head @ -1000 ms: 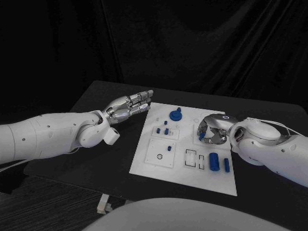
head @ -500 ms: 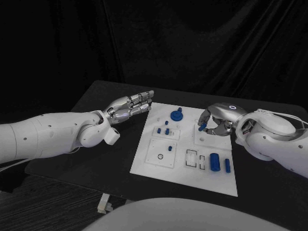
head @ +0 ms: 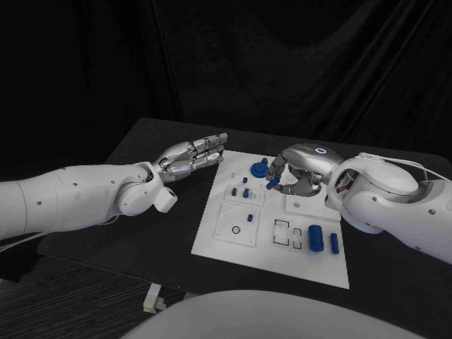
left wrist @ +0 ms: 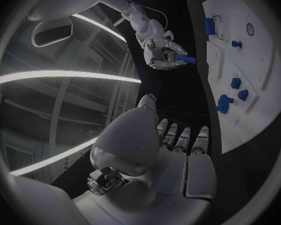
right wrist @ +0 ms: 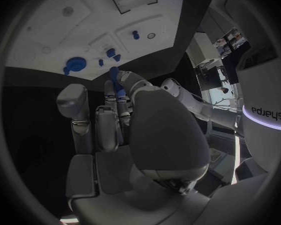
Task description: Assemble the parts on the task board
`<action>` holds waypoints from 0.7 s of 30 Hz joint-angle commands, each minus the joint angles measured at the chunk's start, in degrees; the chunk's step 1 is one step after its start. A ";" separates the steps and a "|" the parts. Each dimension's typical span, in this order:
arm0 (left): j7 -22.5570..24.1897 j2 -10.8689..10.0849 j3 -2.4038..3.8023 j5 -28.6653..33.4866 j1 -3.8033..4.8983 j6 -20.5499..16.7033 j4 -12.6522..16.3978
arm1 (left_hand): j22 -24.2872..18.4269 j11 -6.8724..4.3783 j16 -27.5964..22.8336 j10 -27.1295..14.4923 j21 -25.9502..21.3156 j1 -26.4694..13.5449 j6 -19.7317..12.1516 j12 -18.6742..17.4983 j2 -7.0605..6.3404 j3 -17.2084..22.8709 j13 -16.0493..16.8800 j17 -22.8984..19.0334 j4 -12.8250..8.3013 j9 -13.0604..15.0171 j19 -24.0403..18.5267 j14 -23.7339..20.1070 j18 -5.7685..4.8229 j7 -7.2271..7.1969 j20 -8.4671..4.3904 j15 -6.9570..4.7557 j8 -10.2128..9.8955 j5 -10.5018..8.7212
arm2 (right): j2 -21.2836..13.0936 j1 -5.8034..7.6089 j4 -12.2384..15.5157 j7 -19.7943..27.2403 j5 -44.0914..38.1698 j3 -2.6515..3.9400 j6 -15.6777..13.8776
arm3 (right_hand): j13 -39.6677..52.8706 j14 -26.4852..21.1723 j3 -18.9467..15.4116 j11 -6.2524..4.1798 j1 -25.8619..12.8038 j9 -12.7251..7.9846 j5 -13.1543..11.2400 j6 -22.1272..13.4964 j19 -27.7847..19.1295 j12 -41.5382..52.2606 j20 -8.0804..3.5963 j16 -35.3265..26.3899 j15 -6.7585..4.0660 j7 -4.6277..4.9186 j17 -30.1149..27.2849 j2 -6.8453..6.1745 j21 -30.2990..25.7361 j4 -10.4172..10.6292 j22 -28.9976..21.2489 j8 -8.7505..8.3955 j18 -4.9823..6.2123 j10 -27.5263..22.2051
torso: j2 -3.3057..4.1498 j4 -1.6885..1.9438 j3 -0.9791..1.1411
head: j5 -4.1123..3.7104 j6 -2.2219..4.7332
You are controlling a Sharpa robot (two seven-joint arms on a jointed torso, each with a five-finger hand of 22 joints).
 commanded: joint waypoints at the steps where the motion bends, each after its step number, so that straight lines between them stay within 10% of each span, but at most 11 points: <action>1: 4.65 -0.12 0.05 0.43 -0.08 0.59 0.17 | 0.45 0.70 0.00 -0.09 -0.66 0.66 0.01 -0.07 0.11 0.25 -0.40 -0.31 -0.21 -0.29 0.42 0.36 0.47 0.12 0.03 0.42 -0.49 0.89 | 1.08 -1.20 -0.37 0.49 0.80 -0.02 -0.85 | 0.94 3.37 1.87 -0.71 0.60 3.27 -0.41 1.49 0.34 1.51 -0.45 -0.35 -0.10 0.07 0.86 1.47 1.69 -1.06 7.44 2.71 0.69 2.65 | 0.01 0.01 0.00 | 0.45 0.01; 21: 4.30 0.16 0.05 0.42 -0.33 1.34 -0.47 | 0.54 0.77 -0.01 -0.11 -0.64 0.83 0.00 -0.19 0.77 0.66 -0.42 -0.32 -0.10 -0.30 0.44 0.34 0.47 0.48 0.04 0.44 -0.50 0.91 | 8.59 -8.23 -4.58 2.34 -0.38 -0.02 -0.08 | 0.95 3.41 2.18 -0.66 0.92 3.42 -0.48 1.21 0.19 1.26 -0.49 -0.31 -0.09 0.14 0.94 1.60 1.12 -1.51 7.30 2.54 0.80 2.65 | 0.02 0.00 0.00 | 1.31 0.01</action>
